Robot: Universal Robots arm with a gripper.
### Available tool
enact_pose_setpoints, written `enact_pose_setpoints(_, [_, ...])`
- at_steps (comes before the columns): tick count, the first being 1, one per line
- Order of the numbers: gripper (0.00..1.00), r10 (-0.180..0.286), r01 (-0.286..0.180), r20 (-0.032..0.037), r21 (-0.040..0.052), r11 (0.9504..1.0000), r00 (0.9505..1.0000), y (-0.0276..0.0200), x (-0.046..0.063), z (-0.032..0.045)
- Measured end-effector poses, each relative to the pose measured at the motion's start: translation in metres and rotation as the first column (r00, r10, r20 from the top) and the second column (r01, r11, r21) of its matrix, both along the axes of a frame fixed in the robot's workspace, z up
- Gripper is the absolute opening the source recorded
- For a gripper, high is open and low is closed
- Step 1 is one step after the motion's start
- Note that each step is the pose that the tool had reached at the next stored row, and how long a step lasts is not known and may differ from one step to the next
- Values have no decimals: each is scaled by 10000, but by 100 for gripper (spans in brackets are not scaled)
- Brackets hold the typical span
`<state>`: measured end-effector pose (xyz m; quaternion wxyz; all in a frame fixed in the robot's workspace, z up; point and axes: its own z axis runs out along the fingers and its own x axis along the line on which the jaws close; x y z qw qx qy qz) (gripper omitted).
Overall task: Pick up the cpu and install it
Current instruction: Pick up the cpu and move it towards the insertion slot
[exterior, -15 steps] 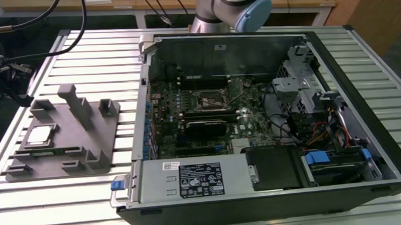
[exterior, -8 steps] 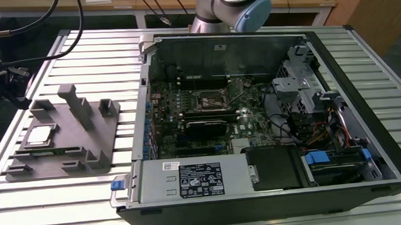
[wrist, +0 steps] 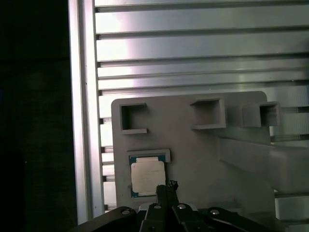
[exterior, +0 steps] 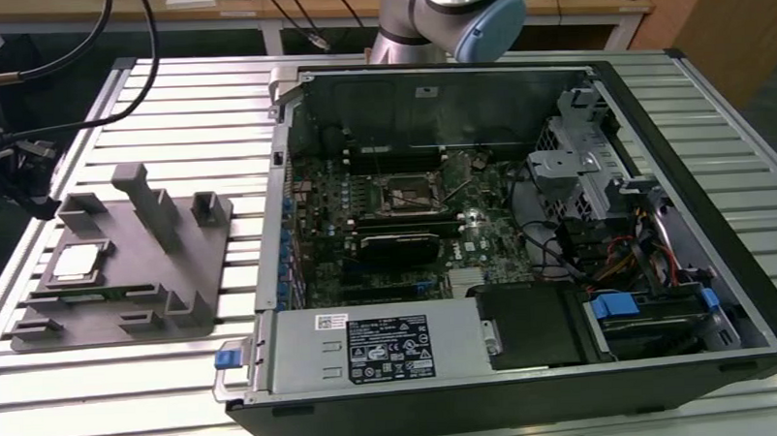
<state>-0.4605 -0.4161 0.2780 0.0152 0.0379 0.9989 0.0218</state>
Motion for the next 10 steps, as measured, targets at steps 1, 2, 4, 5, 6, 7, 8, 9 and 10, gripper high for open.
enact_pose_setpoints(1, [11,0,0,-3,0,10000,10000,-5,-3,-14])
enact_pose_setpoints(2, [11,1,-1,-3,0,10000,10000,-11,-7,-27])
enact_pose_setpoints(4, [11,1,-1,-11,0,10000,10000,-23,-11,-57])
enact_pose_setpoints(5, [11,1,-1,-17,-1,10000,10000,-30,-13,-73])
enact_pose_setpoints(6, [11,0,0,-21,-1,10000,10000,-36,-15,-89])
enact_pose_setpoints(7, [11,1,-1,-25,0,10000,10000,-43,-16,-105])
enact_pose_setpoints(8, [11,0,0,-30,0,10000,10000,-50,-18,-122])
enact_pose_setpoints(9, [11,1,-1,-35,0,10000,10000,-57,-19,-137])
enact_pose_setpoints(10, [11,1,-1,-39,0,10000,10000,-64,-20,-154])
